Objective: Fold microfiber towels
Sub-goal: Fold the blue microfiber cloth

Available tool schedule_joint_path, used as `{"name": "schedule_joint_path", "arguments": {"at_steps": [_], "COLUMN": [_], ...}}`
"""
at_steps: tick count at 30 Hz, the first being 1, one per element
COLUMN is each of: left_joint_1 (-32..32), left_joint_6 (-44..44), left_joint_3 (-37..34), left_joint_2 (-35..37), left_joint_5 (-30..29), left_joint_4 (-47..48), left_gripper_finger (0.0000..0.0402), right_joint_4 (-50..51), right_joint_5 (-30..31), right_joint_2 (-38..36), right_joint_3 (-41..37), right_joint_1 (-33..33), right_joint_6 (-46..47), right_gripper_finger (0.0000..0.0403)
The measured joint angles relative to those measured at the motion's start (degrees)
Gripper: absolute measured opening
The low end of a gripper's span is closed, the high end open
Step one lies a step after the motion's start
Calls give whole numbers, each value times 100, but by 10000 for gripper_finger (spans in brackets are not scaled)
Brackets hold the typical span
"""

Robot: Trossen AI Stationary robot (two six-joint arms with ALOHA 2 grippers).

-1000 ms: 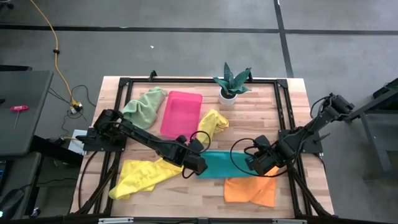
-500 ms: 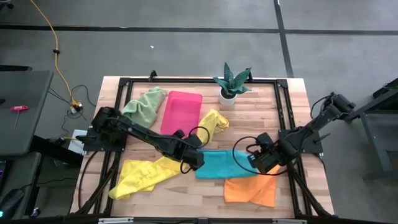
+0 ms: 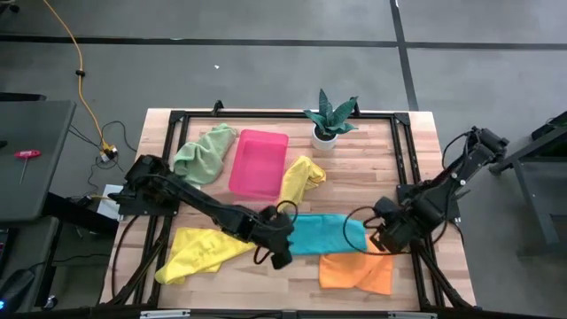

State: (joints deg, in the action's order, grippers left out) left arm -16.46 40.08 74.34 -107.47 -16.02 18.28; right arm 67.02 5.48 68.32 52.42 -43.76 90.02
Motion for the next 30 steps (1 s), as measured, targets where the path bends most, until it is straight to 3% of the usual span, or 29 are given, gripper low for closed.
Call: {"name": "schedule_joint_path", "arguments": {"at_steps": [6, 10, 17, 22, 30], "left_joint_1": [85, 267, 486, 428, 355], "left_joint_6": [46, -149, -517, -518, -260], "left_joint_3": [-135, -131, -131, -131, -85], "left_joint_2": [-38, -166, -585, -943, -1152], "left_joint_5": [1, 7, 409, 689, 568], "left_joint_4": [-343, -453, -453, -457, -61], "left_gripper_finger": [114, 90, 7, 2, 1], "right_joint_4": [-2574, -3876, -3875, -3858, -3860], "right_joint_5": [-204, 69, 196, 30, -136], "right_joint_2": [-293, -304, -306, -306, -306], "right_joint_3": [-1389, -1880, -1754, -1732, -1730], "right_joint_1": [-678, -841, -847, -847, -845], "right_joint_6": [833, 1047, 519, 243, 245], "right_gripper_finger": [12, 17, 5, 2, 0]}}
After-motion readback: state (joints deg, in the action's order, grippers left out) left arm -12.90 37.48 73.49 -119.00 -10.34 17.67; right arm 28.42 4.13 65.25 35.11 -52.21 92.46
